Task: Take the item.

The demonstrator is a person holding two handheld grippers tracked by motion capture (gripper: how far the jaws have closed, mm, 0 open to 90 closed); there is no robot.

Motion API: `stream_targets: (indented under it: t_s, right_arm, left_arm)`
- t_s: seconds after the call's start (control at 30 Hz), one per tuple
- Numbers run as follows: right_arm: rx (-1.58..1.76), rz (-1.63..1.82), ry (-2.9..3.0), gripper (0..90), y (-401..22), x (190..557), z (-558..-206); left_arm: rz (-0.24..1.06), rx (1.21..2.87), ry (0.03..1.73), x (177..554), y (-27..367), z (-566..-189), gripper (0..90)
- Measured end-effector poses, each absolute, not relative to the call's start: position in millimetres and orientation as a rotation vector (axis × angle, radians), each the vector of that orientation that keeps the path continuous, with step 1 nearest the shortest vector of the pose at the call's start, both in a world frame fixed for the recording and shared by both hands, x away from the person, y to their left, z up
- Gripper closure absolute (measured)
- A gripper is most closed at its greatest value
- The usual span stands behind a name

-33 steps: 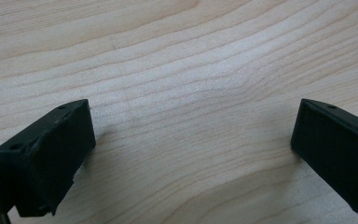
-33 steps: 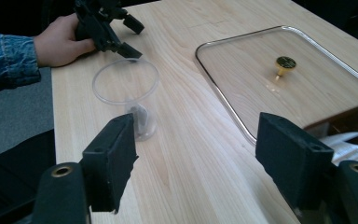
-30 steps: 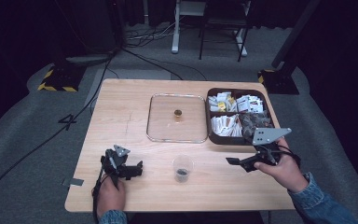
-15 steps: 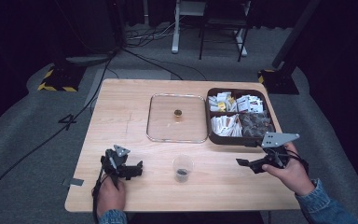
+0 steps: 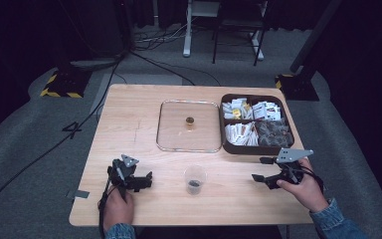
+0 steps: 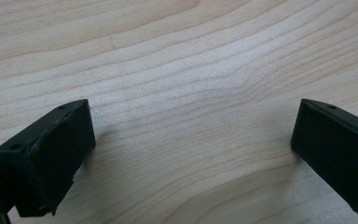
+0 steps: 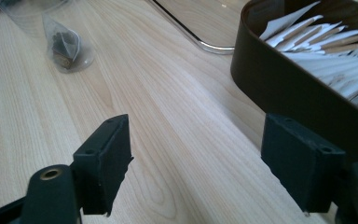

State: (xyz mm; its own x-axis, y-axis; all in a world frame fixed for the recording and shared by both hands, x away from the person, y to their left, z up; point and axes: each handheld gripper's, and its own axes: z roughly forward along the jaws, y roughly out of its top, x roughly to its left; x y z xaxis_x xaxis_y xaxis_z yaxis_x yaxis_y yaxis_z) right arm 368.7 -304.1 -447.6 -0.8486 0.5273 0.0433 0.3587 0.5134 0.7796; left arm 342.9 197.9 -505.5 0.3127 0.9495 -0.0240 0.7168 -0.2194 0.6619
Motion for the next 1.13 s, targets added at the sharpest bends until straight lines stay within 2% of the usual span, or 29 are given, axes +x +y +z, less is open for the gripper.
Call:
stream_targets:
  t_s: [0.3, 0.67, 1.13]
  right_arm:
    - [0.782, 1.204, 2.59, 24.1, -306.1, 367.4, -470.0]
    - [0.747, 1.16, 2.568, 17.1, -303.7, 362.6, -495.2]
    - [0.761, 1.123, 2.575, 14.6, -301.3, 359.7, -504.4]
  left_arm:
    - [0.527, 2.01, 1.47, 342.8, 197.8, -505.6, 0.0]
    - [0.527, 2.01, 1.47, 342.8, 197.8, -505.6, 0.0]
    - [0.529, 2.012, 1.469, 342.8, 197.9, -505.5, 0.0]
